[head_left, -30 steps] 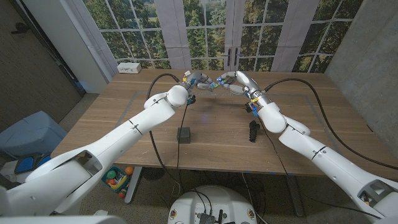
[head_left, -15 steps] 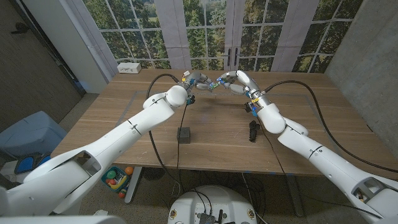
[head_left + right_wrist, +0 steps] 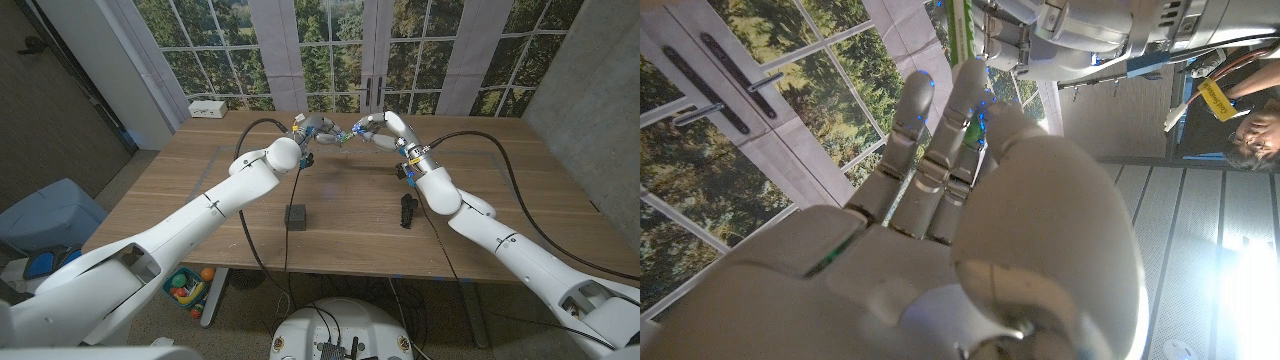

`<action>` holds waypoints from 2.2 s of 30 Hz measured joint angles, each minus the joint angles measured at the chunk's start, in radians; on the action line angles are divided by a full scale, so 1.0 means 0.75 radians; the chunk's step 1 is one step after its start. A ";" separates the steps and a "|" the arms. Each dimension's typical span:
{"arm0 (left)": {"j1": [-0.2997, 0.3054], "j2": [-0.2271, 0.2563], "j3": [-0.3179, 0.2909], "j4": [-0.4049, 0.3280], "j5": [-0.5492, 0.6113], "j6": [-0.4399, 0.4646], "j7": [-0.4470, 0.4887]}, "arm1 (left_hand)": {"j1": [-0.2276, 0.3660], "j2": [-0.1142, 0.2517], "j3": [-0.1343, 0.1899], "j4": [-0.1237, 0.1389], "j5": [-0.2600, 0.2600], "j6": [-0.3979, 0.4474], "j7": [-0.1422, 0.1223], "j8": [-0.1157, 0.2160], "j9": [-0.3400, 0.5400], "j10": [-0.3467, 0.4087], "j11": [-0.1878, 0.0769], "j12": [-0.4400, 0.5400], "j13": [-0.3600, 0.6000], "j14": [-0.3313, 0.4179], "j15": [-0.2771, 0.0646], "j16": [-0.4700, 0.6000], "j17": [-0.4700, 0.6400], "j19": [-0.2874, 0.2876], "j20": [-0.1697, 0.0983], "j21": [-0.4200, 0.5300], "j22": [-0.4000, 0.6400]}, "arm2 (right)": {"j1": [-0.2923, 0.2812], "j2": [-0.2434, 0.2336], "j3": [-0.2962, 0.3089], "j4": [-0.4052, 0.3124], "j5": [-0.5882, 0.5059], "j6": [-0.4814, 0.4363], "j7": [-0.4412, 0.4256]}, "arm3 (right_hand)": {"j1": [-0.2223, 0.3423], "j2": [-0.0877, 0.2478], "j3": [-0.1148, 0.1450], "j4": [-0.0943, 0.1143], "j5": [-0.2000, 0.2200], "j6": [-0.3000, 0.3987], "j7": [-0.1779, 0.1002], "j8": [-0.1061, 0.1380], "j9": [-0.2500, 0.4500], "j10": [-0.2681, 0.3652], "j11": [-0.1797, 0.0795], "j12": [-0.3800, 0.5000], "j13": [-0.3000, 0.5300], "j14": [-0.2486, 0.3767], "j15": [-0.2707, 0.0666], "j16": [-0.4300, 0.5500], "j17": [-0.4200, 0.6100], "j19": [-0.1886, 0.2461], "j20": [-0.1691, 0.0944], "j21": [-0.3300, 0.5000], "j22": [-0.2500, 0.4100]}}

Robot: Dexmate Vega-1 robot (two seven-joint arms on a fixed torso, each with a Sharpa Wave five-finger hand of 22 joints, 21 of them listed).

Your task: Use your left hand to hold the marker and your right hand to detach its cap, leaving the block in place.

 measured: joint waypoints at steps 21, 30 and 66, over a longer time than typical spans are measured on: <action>0.013 0.008 -0.005 -0.019 0.011 0.022 0.020 | 0.000 0.000 -0.009 0.000 0.011 0.000 0.000 -0.001 0.003 0.000 0.000 -0.004 0.002 0.000 0.000 0.000 0.000 0.000 0.000 0.009 0.000 | -0.045 -0.016 0.052 -0.039 -0.003 0.002 -0.010 | -0.232 -0.026 -0.042 0.101 0.013 -0.178 0.012 -0.118 0.015 -0.079 0.052 -0.079 0.088 -0.051 0.006 -0.052 0.023 -0.046 0.012 0.059 -0.056; 0.013 0.009 -0.006 -0.020 0.013 0.022 0.022 | 0.014 0.003 -0.010 -0.001 0.011 0.000 0.000 -0.003 0.036 0.000 0.000 -0.006 0.002 0.000 0.000 -0.008 0.006 0.000 0.000 0.014 0.000 | -0.065 -0.049 0.058 -0.112 0.016 -0.091 0.054 | -0.542 -0.089 -0.143 0.192 -0.096 -0.411 -0.023 -0.218 0.013 -0.220 0.059 -0.197 0.080 -0.216 0.087 -0.082 0.076 -0.031 0.007 0.004 -0.083; 0.000 0.008 -0.006 0.009 0.004 -0.009 -0.004 | 0.024 0.014 -0.027 -0.006 0.018 0.000 0.000 -0.002 0.038 0.000 0.000 -0.032 0.002 0.000 0.000 -0.019 0.006 -0.003 -0.003 0.024 0.001 | -0.015 -0.056 -0.034 -0.177 -0.194 -0.249 -0.041 | -0.127 -0.036 -0.023 0.007 -0.109 -0.110 -0.019 -0.104 0.031 -0.002 0.012 -0.105 0.195 0.002 -0.003 0.009 0.206 -0.041 0.007 0.124 -0.043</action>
